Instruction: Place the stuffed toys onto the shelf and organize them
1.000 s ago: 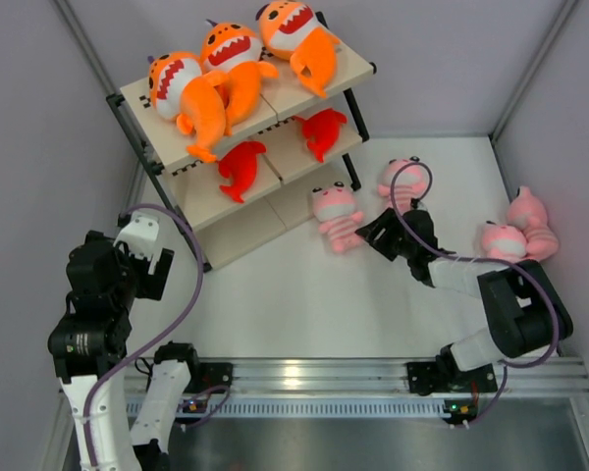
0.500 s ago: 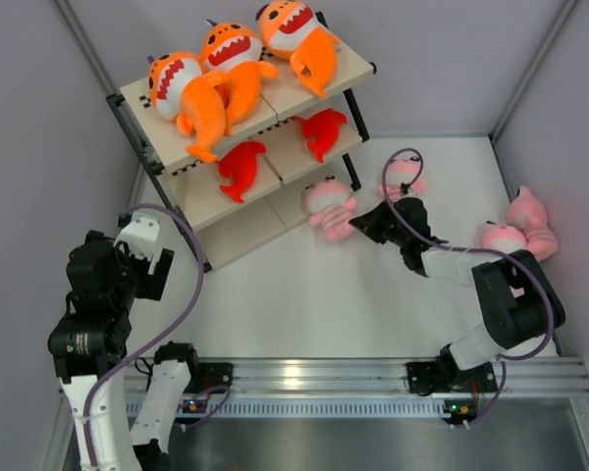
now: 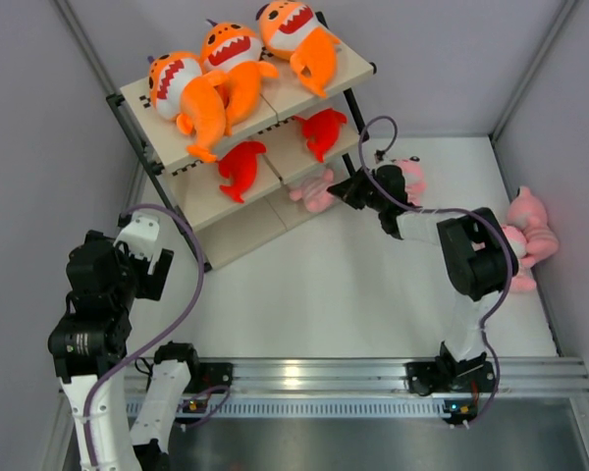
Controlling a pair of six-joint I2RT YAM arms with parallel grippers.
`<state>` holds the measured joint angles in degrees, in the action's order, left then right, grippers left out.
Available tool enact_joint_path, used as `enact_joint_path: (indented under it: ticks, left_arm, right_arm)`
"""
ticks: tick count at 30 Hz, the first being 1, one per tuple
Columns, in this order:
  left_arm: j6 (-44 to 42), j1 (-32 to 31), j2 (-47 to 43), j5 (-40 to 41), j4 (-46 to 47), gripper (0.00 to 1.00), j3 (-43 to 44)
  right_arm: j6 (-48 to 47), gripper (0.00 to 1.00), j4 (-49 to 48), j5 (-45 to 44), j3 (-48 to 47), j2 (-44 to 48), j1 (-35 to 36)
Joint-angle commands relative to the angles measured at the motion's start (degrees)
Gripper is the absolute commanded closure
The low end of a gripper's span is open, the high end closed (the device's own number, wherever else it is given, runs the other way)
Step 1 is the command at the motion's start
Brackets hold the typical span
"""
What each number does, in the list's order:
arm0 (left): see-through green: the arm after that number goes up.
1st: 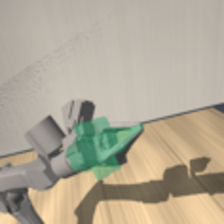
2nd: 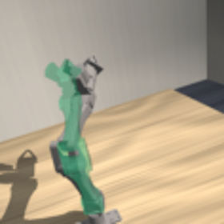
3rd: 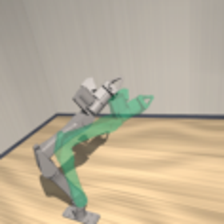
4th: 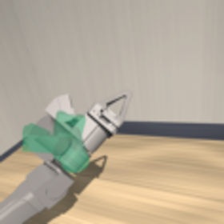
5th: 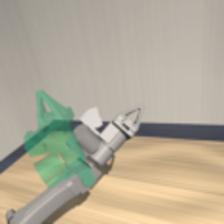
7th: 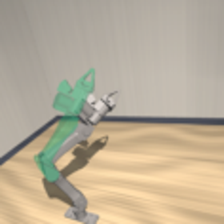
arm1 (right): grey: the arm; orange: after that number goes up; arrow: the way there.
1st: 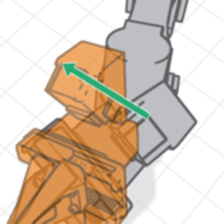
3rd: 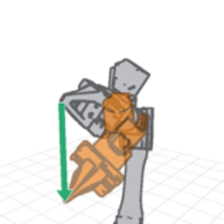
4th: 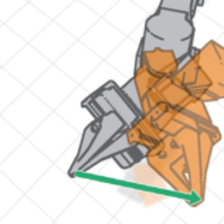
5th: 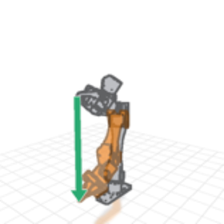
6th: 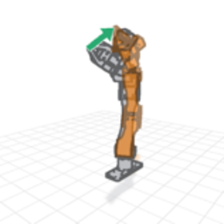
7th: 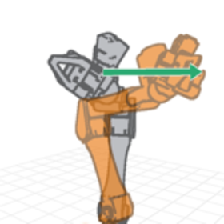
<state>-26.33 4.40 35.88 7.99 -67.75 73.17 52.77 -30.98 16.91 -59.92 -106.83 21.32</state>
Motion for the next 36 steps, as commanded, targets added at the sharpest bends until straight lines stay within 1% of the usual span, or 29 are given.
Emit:
enact_joint_path:
  ticks: [1,5,10,14,15,16,17,19,20,21,23,25,26,27,28,29,30,31,33,36]
  left_arm:
    - [-0.57,-0.01,0.6,0.62,0.51,0.01,1.01]
    - [-0.74,0.08,0.6,0.54,0.51,0.01,0.84]
    - [-0.83,-0.01,0.6,0.71,0.42,0.01,0.4]
    - [-0.92,-0.01,0.68,0.8,0.42,0.01,0.4]
    - [-1.01,-0.01,0.68,0.8,0.42,0.01,0.31]
    - [-1.01,-0.01,0.6,0.8,0.42,0.01,0.14]
    - [-1.01,-0.01,0.51,0.97,0.33,0.01,-0.04]
    - [-1.18,-0.18,0.33,1.15,0.51,0.01,-0.57]
    - [-1.27,-0.19,0.25,1.24,0.51,0.01,-1.18]
    - [-1.27,-0.19,0.24,1.24,0.42,0.01,-1.44]
    - [-1.01,-0.36,-0.19,1.33,0.51,0.01,-2.58]
    - [-0.83,-0.27,-0.55,1.94,0.42,0.01,-3.55]
    - [-0.4,-0.36,-0.81,2.2,0.51,0.01,-4.69]
    - [-0.13,-0.27,-0.98,2.47,0.6,0.01,-5.48]
    - [0.57,-0.27,-1.59,2.38,0.51,0.01,-6.27]
    - [0.75,-0.19,-1.77,2.12,0.6,0.02,-8.02]
    - [0.92,-0.19,-2.56,1.77,0.51,0.02,-8.82]
    - [1.19,-0.27,-2.92,1.42,0.51,0.02,-9.61]
    - [1.45,-0.19,-4.32,1.5,0.6,0.02,-11.73]
    - [2.07,-0.27,-5.29,1.5,0.77,0.03,-14.71]
  right_arm:
    - [2.07,1.0,-6.1,1.73,-4.05,-2.94,0.3]
    - [3.21,1.0,-5.58,0.06,-6.43,-6.45,0.3]
    - [5.23,0.98,-4.79,-2.49,-10.12,-10.24,0.21]
    - [7.08,0.86,-4.27,-3.55,-12.67,-12.7,-0.31]
    - [7.25,0.75,-3.83,-3.72,-12.94,-12.71,-0.4]
    - [6.91,0.7,-2.6,-3.72,-13.11,-12.44,-0.4]
    - [6.47,0.59,-1.9,-3.81,-12.68,-11.14,-0.49]
    - [4.9,0.49,-0.58,-4.42,-10.67,-9.03,-0.49]
    - [4.1,0.42,0.65,-4.77,-9.79,-6.14,-0.49]
    - [3.22,0.38,1.7,-5.47,-7.86,-4.37,-0.58]
    - [-0.47,0.31,6.96,-6.62,-6.18,1.51,-0.93]
    - [-4.42,0.3,11.8,-9.69,-4.25,5.73,-1.37]
    - [-5.56,0.28,17.65,-11.09,-3.54,10.01,-1.89]
    - [-6.36,0.27,20.15,-13.98,-1.97,12.15,-2.25]
    - [-7.67,0.27,22.52,-15.4,-0.82,16.17,-2.6]
    - [-8.21,0.26,24.11,-16.54,0.23,18.12,-3.82]
    - [-9.26,0.24,26.91,-19.51,2.59,19.97,-4.44]
    - [-9.7,0.23,28.07,-20.67,3.66,23.12,-6.1]
    - [-10.32,0.18,30.35,-22.78,6.55,25.34,-8.48]
    - [-9.97,0.17,30.81,-21.66,8.67,25.97,-14.71]
